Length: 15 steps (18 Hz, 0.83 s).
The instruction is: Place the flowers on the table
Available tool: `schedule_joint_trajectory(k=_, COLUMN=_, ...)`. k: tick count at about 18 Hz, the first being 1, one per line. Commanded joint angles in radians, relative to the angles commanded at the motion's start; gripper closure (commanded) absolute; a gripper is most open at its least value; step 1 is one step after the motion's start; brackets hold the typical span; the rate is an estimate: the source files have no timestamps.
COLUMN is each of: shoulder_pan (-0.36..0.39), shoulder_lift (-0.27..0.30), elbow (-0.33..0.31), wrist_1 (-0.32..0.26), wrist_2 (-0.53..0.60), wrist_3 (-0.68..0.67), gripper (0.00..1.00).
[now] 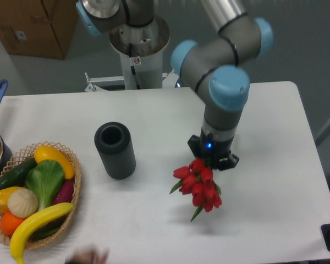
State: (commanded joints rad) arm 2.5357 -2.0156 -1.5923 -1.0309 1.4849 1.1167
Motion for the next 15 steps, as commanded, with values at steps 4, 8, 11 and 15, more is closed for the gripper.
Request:
schedule_joint_trajectory(k=4, shoulder_pan=0.000, shoulder_lift=0.008, elbow=-0.015, wrist_1=0.023, wrist_2=0.003, wrist_3=0.012, gripper=0.00)
schedule_joint_trajectory(k=8, shoulder_pan=0.029, shoulder_lift=0.031, elbow=-0.017, wrist_1=0.046, wrist_2=0.073, wrist_3=0.043, gripper=0.00)
schedule_joint_trajectory(k=11, shoulder_pan=0.093, shoulder_lift=0.037, elbow=-0.008, wrist_1=0.048, wrist_2=0.074, wrist_3=0.154, gripper=0.00)
schedule_joint_trajectory(k=15, shoulder_pan=0.141, shoulder_lift=0.038, elbow=-0.018, wrist_1=0.046, wrist_2=0.071, wrist_3=0.255, gripper=0.00)
